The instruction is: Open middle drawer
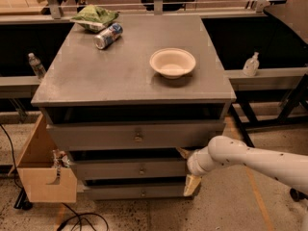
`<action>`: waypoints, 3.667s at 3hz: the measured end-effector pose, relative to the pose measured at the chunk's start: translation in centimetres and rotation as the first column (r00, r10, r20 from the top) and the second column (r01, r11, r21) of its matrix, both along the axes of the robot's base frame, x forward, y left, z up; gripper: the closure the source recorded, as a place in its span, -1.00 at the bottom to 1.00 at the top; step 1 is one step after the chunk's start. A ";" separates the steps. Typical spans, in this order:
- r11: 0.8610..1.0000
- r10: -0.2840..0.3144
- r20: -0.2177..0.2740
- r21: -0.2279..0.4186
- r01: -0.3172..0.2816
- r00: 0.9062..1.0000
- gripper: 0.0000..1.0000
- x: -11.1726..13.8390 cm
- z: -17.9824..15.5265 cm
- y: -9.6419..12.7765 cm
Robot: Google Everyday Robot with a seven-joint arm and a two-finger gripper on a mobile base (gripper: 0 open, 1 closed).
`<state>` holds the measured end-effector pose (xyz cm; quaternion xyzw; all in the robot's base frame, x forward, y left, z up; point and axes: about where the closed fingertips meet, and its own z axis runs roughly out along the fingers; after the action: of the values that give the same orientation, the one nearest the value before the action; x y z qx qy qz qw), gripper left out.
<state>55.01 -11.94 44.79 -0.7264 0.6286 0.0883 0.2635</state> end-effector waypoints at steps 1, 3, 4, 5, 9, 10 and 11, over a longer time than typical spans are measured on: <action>1.000 0.008 -0.006 0.006 -0.008 1.000 -0.73 0.9 -1.0 0.2; 1.000 0.017 -0.017 0.009 -0.017 1.000 0.20 1.5 -2.1 0.2; 1.000 0.012 -0.009 0.008 -0.012 1.000 0.66 0.7 -1.5 -0.1; 1.000 0.012 -0.009 0.008 -0.012 1.000 1.00 0.7 -1.4 -0.1; 0.992 -0.104 -0.033 0.062 0.105 0.994 1.00 -4.1 0.2 -1.9; 0.992 -0.108 -0.034 0.065 0.110 0.994 1.00 -4.2 0.2 -1.9; 0.983 -0.153 -0.052 0.091 0.157 0.987 1.00 -6.5 0.8 -2.5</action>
Offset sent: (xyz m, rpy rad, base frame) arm 0.0245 0.0012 -0.0268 0.0137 0.0216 0.0161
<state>48.50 -14.41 45.57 -0.6599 0.6840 0.1133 0.2895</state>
